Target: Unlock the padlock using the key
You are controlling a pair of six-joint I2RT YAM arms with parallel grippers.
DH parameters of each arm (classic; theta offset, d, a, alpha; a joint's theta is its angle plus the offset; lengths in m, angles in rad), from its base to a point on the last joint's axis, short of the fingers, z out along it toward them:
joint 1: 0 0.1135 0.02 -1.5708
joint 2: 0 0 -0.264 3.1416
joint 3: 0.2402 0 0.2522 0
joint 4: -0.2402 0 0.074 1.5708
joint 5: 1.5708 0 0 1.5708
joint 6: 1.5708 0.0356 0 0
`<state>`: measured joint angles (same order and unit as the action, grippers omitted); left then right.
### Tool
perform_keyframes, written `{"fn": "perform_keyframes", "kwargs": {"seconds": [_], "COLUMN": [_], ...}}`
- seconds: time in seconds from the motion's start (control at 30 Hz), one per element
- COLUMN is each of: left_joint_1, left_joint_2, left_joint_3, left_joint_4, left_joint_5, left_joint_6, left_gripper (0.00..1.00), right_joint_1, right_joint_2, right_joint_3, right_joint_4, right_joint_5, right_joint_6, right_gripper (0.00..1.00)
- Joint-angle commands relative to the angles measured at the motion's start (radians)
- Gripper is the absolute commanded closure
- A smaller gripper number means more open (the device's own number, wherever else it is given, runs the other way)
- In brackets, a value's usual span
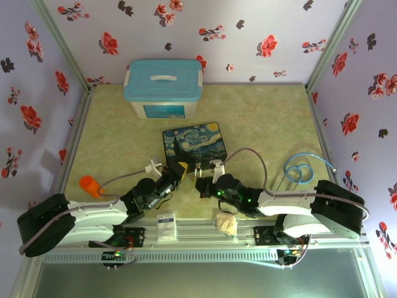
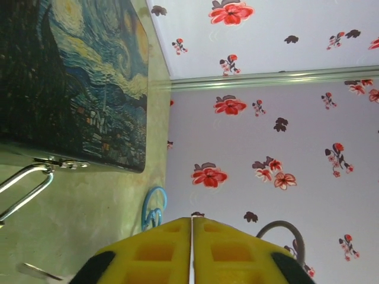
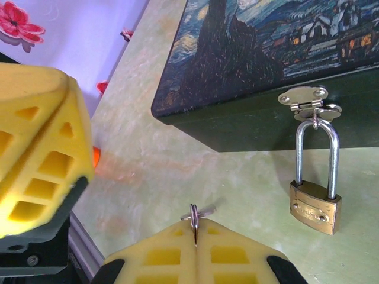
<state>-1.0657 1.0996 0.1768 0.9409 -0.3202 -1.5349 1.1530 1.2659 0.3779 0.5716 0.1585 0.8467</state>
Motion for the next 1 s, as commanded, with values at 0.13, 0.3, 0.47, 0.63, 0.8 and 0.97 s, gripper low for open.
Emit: {"fn": "perform_keyframes", "kwargs": {"seconds": [0.13, 0.3, 0.47, 0.63, 0.8, 0.97], "left_joint_1": [0.010, 0.010, 0.010, 0.002, -0.007, -0.012], "left_joint_2": [-0.083, -0.033, 0.093, 0.245, 0.326, 0.273], "left_joint_3": [0.030, 0.066, 0.055, 0.036, 0.054, 0.043], "left_joint_4": [-0.221, -0.168, 0.010, 0.215, 0.352, 0.346], "left_joint_5": [-0.006, 0.061, 0.103, 0.110, 0.090, 0.030], "left_joint_6": [0.027, -0.002, -0.084, -0.152, -0.132, -0.119], "left_gripper": [0.40, 0.14, 0.09, 0.06, 0.00, 0.09], "right_joint_1": [0.007, 0.008, 0.009, 0.013, 0.012, 0.013], "right_joint_2": [-0.130, -0.132, -0.090, -0.012, 0.068, 0.115], "right_joint_3": [0.010, 0.044, 0.088, 0.146, 0.139, 0.109], "right_joint_4": [-0.111, -0.098, -0.045, -0.030, 0.067, 0.153], "right_joint_5": [0.066, 0.045, 0.000, -0.048, -0.057, -0.051], "right_joint_6": [-0.079, -0.108, -0.122, -0.152, -0.130, -0.098], "right_gripper": [1.00, 1.00, 1.00, 1.00, 1.00, 1.00]}}
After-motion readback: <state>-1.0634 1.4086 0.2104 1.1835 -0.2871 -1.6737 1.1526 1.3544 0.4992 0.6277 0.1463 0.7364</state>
